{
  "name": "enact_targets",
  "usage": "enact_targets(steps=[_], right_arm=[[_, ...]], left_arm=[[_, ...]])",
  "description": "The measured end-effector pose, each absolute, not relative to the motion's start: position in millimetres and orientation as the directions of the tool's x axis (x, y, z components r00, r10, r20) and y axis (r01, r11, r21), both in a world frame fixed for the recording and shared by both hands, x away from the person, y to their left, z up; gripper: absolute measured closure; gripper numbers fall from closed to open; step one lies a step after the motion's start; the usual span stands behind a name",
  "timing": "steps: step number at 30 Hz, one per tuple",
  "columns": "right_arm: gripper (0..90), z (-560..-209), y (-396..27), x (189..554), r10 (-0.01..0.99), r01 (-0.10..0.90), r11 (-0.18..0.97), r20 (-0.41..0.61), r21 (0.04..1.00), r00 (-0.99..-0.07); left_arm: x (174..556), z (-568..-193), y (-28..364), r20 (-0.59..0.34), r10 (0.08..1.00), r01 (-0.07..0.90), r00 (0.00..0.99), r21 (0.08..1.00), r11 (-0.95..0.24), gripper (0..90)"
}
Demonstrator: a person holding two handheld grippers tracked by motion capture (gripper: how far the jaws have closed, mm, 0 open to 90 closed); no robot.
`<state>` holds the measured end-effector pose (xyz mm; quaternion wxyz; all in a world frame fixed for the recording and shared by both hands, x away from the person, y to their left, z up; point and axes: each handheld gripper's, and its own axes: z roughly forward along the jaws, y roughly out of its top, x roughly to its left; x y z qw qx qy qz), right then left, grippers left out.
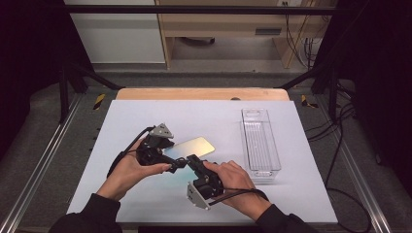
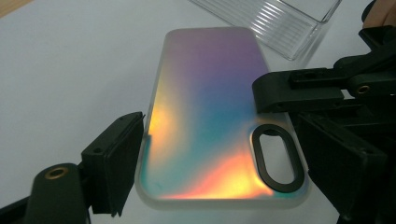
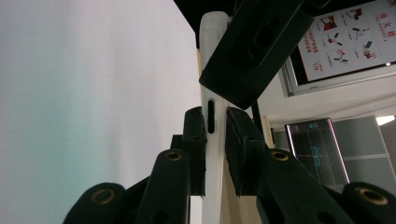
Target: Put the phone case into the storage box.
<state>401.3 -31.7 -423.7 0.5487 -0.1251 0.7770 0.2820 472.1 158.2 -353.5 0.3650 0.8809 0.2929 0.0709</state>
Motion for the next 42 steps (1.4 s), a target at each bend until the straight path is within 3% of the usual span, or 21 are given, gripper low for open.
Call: enact_targets(steps=[2,4,7,16,26,27,33,42], right_arm=[[80.6,-423.8,-31.9,401.0,0.104,-0.507,0.812,-0.927,0.289,-0.361],[81.6,-425.3,-32.5,401.3,0.106,-0.498,0.812,-0.915,0.306,-0.39],[81.7,-427.8,-33.5,401.1,0.101,-0.501,0.811,-0.916,0.302,-0.387],[81.8,-431.0,-33.9,404.2,0.08,-0.493,0.823,-0.916,0.283,-0.393],[81.7,-436.8,-29.2,407.2,0.059,-0.481,0.835,-0.912,0.268,-0.405],[81.7,-439.1,-27.9,407.6,0.055,-0.48,0.837,-0.913,0.263,-0.405],[81.8,-440.0,-28.4,410.9,0.055,-0.476,0.84,-0.913,0.261,-0.403],[81.7,-439.6,-27.5,417.5,0.076,-0.46,0.841,-0.903,0.286,-0.424]], left_arm=[[472.0,-355.4,159.8,-0.105,0.569,0.469,0.816,0.696,-0.544,16.6],[470.3,-356.3,160.8,-0.111,0.555,0.451,0.825,0.721,-0.526,28.9],[469.9,-358.6,161.4,-0.109,0.565,0.449,0.818,0.734,-0.509,23.7],[464.0,-358.5,194.1,-0.125,0.664,0.416,0.737,0.859,-0.299,6.5],[456.4,-384.2,223.6,-0.119,0.756,0.358,0.644,0.92,-0.161,5.0],[455.8,-390.7,229.5,-0.074,0.782,0.331,0.619,0.927,-0.174,5.0],[451.1,-405.3,238.6,-0.012,0.837,0.291,0.546,0.941,-0.176,4.6],[441.3,-442.4,254.3,-0.002,0.893,0.238,0.451,0.964,-0.118,4.0]])
